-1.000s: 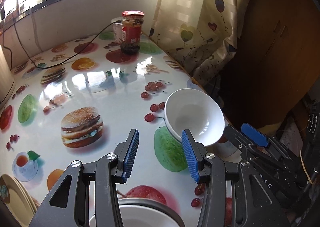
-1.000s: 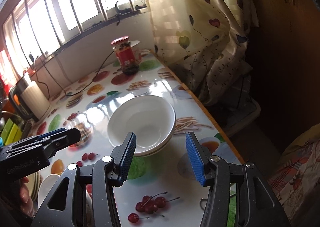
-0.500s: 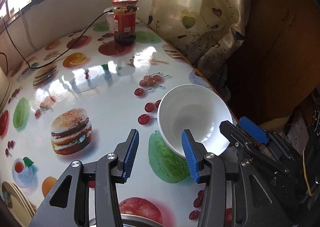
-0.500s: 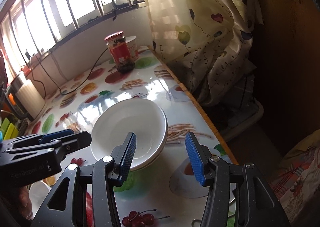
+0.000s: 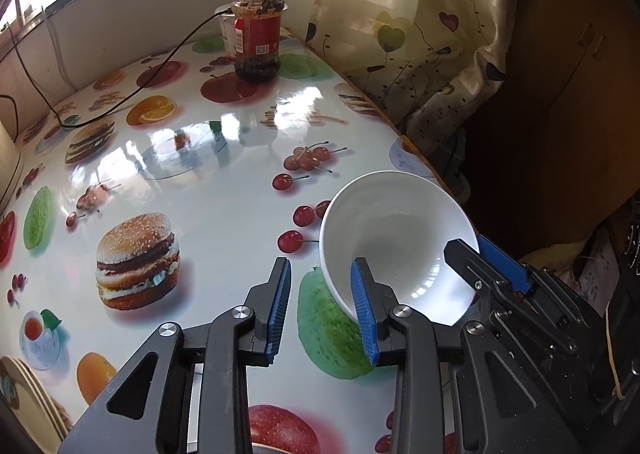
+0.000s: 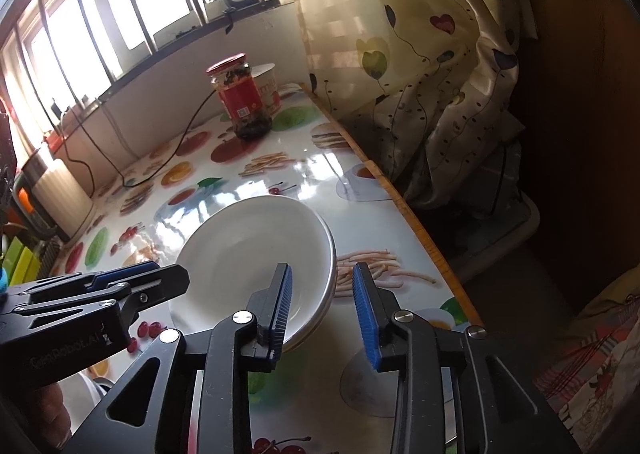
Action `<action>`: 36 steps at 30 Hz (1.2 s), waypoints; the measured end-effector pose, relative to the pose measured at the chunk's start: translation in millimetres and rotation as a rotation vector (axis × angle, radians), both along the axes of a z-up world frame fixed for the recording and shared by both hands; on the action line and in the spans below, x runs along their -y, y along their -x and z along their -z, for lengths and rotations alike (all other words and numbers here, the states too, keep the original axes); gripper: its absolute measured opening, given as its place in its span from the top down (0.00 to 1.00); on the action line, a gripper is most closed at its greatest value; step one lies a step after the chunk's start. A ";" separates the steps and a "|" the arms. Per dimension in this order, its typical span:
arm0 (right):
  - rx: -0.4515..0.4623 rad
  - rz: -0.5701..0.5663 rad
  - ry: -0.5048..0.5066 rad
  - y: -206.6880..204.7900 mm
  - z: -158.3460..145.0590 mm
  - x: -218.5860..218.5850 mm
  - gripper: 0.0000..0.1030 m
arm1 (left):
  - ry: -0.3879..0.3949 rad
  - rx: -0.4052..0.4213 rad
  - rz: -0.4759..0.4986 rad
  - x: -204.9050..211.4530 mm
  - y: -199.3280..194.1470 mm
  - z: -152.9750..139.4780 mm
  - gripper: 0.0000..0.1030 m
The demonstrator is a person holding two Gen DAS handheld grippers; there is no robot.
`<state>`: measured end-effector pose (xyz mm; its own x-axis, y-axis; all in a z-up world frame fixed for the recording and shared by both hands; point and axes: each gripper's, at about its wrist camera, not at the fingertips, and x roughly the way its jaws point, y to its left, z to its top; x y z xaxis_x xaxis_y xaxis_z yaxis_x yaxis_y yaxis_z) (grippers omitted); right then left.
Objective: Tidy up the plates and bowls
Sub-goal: 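Close the left tool on the rim of the blue-striped white bowl, then lift the striped bowl with the left tool and carry it toward the steel bowl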
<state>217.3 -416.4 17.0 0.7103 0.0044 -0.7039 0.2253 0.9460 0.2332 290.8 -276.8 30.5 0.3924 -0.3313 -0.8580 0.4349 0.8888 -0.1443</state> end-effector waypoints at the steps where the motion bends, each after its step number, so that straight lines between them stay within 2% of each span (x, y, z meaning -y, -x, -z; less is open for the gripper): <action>1: 0.000 0.000 -0.001 -0.4 0.2 0.4 0.75 | -0.001 -0.001 -0.002 -0.1 -0.8 0.5 0.69; 4: -0.002 -0.003 -0.001 -2.0 1.0 0.0 0.80 | -0.005 -0.017 -0.006 0.3 -3.2 4.3 0.77; 18: -0.002 -0.006 -0.009 -3.7 1.8 1.8 0.85 | 0.002 -0.019 0.012 4.8 -2.5 6.5 0.88; 36: 0.001 -0.003 -0.007 -2.9 0.3 0.1 0.86 | -0.003 -0.010 0.013 4.6 -2.7 6.5 0.89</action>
<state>220.1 -416.4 16.8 0.7109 0.0119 -0.7032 0.2220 0.9450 0.2404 293.5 -281.4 24.0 0.3798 -0.3340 -0.8627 0.4448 0.8836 -0.1462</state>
